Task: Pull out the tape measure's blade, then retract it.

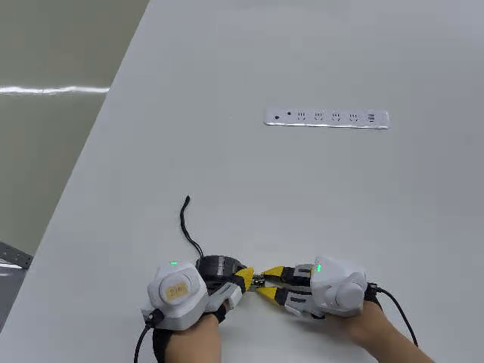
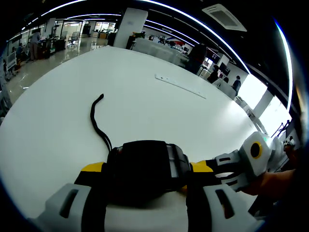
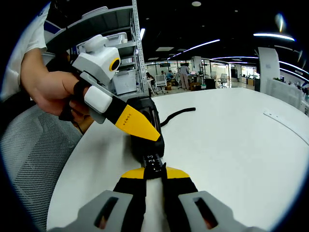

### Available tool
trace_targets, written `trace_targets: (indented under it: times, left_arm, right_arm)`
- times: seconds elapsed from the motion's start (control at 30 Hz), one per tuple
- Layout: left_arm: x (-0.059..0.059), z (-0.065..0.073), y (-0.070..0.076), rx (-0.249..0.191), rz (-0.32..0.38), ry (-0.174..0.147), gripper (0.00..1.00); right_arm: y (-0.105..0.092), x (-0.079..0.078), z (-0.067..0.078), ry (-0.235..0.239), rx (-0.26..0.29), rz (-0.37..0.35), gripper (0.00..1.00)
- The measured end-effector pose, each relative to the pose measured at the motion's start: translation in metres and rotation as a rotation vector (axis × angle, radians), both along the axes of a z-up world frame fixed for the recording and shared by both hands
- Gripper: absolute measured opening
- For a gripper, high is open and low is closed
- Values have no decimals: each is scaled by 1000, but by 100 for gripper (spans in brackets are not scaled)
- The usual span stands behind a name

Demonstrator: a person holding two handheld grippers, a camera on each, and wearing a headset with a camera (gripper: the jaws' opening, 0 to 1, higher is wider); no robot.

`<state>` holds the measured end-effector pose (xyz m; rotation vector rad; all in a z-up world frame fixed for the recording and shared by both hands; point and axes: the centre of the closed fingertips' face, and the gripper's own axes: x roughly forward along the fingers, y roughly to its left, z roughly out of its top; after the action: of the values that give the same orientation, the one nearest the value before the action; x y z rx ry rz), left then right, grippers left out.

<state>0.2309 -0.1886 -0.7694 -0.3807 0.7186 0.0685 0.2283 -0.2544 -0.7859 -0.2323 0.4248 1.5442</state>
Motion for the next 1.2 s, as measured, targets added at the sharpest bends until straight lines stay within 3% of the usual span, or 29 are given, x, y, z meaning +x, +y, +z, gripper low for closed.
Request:
trace_targets:
  times: [0.47,0.93,1.2]
  left_arm:
    - [1,-1,1,-17,7,-1,64]
    - [1,-1,1,-16,7,-2,64]
    - [0,0,1,-12,3,-2,64]
  right_arm:
    - [15,-2,-1,-5,-2,13,12]
    - [15,-2,-1,-16,-2,28,12]
    - [16,-3,0,-56,-14,98,12]
